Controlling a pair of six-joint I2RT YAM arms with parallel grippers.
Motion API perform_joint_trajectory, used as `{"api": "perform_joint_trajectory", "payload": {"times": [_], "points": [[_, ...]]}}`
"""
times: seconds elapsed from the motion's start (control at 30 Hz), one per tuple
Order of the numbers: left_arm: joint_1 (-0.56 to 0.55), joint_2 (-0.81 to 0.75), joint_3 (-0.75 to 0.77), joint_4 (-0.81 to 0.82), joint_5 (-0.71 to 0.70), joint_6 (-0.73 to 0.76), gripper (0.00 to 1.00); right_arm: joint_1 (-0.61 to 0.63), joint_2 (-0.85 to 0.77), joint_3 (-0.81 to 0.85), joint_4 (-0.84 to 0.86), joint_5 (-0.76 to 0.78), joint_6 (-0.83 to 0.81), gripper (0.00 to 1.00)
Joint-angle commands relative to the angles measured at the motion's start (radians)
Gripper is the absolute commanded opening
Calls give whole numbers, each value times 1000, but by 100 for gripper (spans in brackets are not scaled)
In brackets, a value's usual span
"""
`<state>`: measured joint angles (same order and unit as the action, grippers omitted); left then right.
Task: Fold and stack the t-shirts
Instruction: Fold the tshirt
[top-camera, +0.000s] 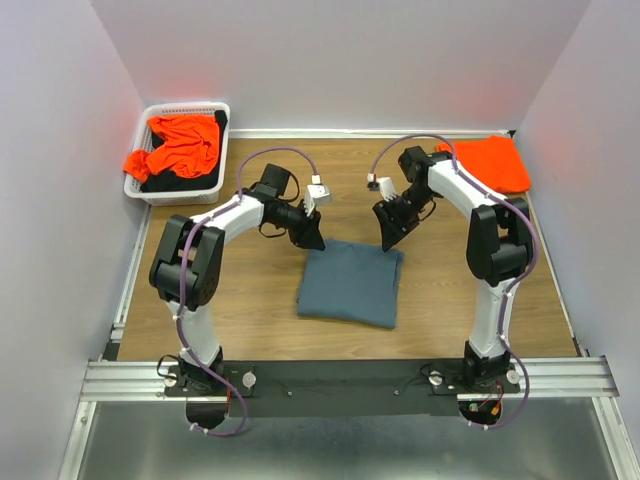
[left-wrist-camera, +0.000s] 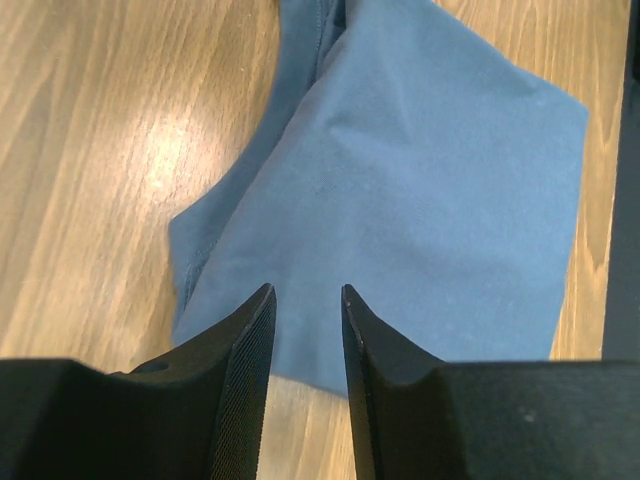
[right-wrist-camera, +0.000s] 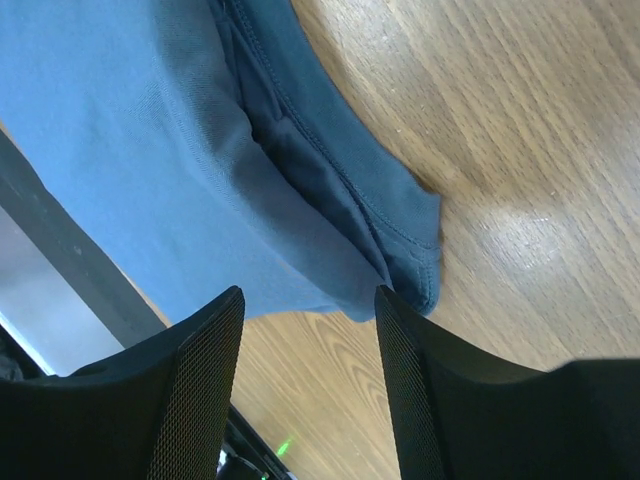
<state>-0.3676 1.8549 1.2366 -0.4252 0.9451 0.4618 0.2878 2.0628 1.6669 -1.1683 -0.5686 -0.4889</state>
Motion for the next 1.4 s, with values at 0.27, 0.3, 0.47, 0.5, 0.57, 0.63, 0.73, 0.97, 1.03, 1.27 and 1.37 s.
{"api": "perform_joint_trajectory", "payload": {"times": [0.27, 0.3, 0.47, 0.5, 0.57, 0.63, 0.73, 0.97, 1.03, 1.27, 1.37], "points": [[19, 170, 53, 82, 17, -123, 38, -4, 2, -56, 16, -51, -46, 57], [18, 179, 57, 80, 17, -124, 38, -4, 2, -59, 16, -54, -50, 56], [19, 182, 57, 92, 15, -130, 37, -4, 3, -70, 19, -33, -59, 53], [18, 184, 55, 91, 14, -130, 37, -4, 3, -72, 27, -21, -59, 53], [18, 184, 49, 97, 11, -130, 37, -4, 6, -70, 36, -2, -54, 52], [18, 181, 47, 98, 11, -132, 37, -4, 10, -67, 47, 10, -51, 48], [19, 176, 41, 100, 4, -132, 37, -4, 13, -64, 61, 55, -39, 47], [18, 178, 31, 111, -6, -137, 37, -6, -1, -58, 87, 127, -25, 29], [18, 176, 24, 120, -8, -144, 37, -6, -6, -55, 84, 141, -25, 9], [21, 173, 6, 155, -86, -190, 34, -15, -84, 14, -17, 168, -25, 1], [21, 190, 11, 160, -104, -206, 29, -32, -99, 62, -74, 199, -28, 0]]}}
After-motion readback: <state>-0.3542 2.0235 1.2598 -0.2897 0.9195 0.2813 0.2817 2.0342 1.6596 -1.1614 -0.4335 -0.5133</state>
